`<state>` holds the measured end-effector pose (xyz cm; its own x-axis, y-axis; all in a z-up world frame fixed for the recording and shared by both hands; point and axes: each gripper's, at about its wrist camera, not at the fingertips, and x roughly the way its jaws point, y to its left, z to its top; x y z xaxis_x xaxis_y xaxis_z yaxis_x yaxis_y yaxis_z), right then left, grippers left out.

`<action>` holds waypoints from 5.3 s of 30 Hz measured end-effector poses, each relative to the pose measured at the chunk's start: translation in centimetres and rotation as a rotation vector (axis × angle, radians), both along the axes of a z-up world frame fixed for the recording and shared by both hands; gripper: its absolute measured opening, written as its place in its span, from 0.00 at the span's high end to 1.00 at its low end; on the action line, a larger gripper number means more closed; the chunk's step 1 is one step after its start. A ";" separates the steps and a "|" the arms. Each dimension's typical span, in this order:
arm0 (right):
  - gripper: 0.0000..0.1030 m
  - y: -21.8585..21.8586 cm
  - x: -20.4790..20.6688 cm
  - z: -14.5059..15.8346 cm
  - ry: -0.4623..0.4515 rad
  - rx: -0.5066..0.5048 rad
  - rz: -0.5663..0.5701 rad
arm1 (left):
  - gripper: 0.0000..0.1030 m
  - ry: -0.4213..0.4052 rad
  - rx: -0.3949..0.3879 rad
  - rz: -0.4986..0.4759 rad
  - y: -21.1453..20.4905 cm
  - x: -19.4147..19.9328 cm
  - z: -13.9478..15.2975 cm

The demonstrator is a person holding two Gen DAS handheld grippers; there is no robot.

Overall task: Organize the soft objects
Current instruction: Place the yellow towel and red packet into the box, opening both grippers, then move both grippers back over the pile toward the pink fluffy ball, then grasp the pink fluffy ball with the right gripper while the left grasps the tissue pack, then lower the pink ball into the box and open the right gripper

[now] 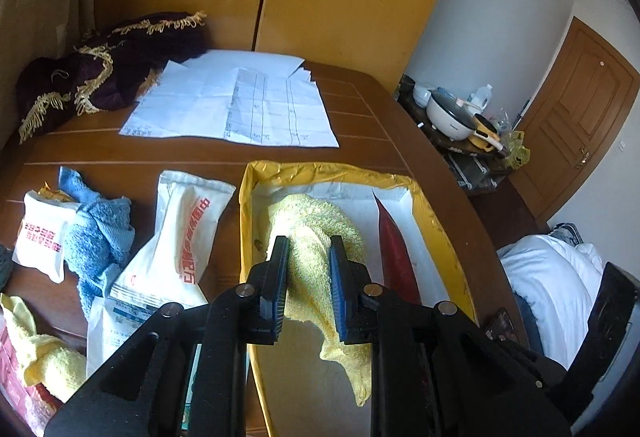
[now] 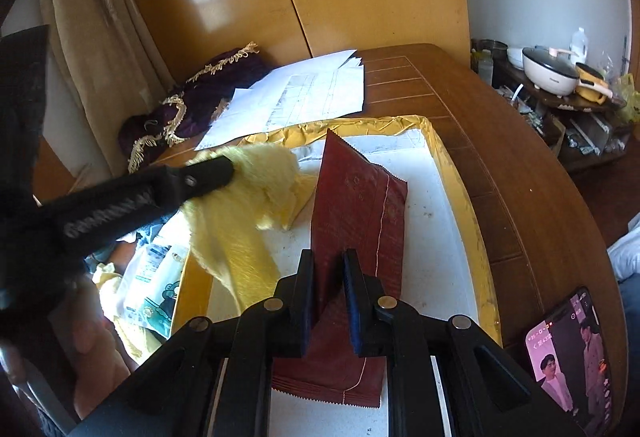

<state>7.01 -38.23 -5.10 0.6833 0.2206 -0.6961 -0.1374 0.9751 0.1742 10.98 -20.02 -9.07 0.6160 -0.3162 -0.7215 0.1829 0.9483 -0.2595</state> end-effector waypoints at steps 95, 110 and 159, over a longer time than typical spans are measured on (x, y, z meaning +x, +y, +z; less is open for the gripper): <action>0.34 12.9 -9.0 -0.3 0.068 0.240 0.408 | 0.32 -0.128 -0.029 0.553 22.3 -19.1 1.1; 0.34 17.4 -9.9 -1.0 0.087 0.203 0.545 | 0.29 0.049 0.097 0.511 24.6 -21.2 -3.8; 0.64 5.9 -7.1 0.8 0.018 0.205 0.226 | 0.32 -0.144 -0.194 0.251 14.6 -17.0 2.4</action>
